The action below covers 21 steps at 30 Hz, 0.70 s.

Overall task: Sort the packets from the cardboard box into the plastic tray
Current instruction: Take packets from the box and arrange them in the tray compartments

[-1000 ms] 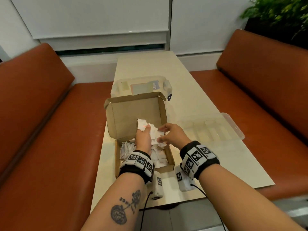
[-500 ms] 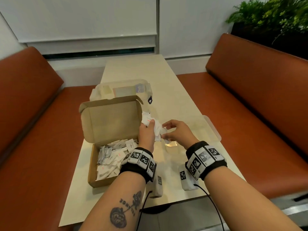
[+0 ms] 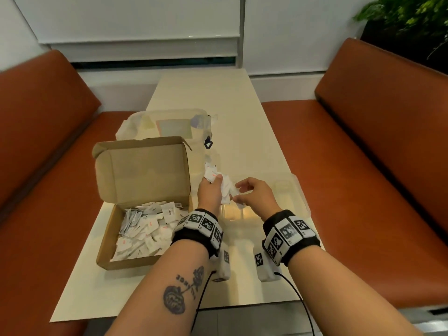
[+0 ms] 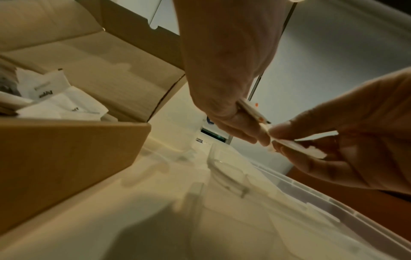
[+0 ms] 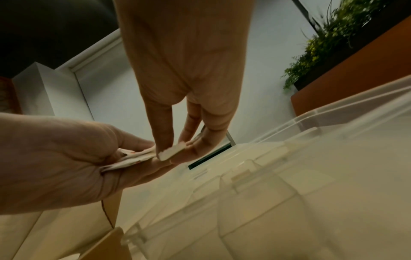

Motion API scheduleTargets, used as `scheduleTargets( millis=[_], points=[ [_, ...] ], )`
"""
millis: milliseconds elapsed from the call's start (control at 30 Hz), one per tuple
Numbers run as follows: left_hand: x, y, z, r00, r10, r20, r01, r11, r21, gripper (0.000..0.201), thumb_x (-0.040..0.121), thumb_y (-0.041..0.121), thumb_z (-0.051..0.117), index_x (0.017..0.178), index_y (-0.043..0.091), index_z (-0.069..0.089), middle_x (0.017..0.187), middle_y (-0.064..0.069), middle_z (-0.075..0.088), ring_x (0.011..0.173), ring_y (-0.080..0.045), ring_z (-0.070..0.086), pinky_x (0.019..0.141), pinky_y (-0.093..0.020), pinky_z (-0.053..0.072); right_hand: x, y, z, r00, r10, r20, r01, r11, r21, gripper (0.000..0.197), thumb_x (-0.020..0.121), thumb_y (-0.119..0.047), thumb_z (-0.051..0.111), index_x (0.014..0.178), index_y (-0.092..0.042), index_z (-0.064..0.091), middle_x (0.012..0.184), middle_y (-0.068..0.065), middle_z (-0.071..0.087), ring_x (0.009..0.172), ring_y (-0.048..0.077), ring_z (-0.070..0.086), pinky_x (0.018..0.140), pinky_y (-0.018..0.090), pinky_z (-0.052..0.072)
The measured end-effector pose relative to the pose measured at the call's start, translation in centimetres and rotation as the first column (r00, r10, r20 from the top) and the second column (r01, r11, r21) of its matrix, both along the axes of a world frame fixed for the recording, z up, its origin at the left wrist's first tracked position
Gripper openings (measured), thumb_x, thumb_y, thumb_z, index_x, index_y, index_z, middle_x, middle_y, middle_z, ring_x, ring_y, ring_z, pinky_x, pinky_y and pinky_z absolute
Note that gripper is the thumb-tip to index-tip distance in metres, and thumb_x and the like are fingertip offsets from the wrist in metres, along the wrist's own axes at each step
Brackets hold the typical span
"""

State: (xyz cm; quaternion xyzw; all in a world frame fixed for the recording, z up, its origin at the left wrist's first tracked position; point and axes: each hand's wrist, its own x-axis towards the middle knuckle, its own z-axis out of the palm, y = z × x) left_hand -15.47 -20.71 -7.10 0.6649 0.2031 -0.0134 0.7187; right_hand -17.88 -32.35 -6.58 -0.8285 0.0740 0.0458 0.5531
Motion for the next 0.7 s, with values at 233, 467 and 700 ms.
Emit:
scheduleTargets(
  millis=[233, 467, 700],
  points=[
    [1.3, 1.1, -0.8, 0.999, 0.039, 0.0, -0.039, 0.999, -0.034, 0.027, 0.095, 0.016, 0.051, 0.12, 0.004, 0.054, 0.115, -0.021, 0.061, 0.105, -0.038, 0.061, 0.088, -0.056, 0.052, 1.0, -0.3, -1.1, 0.998, -0.036, -0.054, 0.034, 0.999, -0.032, 0.022, 0.074, 0.003, 0.07, 0.092, -0.008, 0.064, 0.069, -0.003, 0.055, 0.061, 0.007, 0.053, 0.053, 0.016, 0.04],
    [1.6, 1.5, -1.5, 0.999, -0.028, -0.03, 0.025, 0.994, -0.105, 0.026, 0.096, 0.013, 0.051, 0.119, 0.002, 0.053, 0.114, -0.02, 0.06, 0.099, -0.037, 0.062, 0.071, -0.05, 0.059, 1.1, 0.4, -1.0, 0.978, -0.197, -0.062, 0.201, 0.978, 0.062, 0.02, 0.077, 0.01, 0.058, 0.07, -0.007, 0.05, 0.075, 0.013, 0.058, 0.057, 0.026, 0.061, 0.065, 0.039, 0.057],
    [1.8, 1.9, -1.9, 0.981, -0.18, -0.07, 0.174, 0.981, -0.084, 0.027, 0.097, 0.012, 0.047, 0.123, 0.004, 0.053, 0.122, -0.023, 0.059, 0.113, -0.038, 0.058, 0.097, -0.055, 0.046, 1.3, 1.9, -1.2, 0.991, -0.069, 0.112, 0.087, 0.983, -0.16, 0.014, 0.073, -0.002, 0.071, 0.073, -0.012, 0.061, 0.074, -0.004, 0.058, 0.073, 0.011, 0.051, 0.056, 0.008, 0.035]
  ],
)
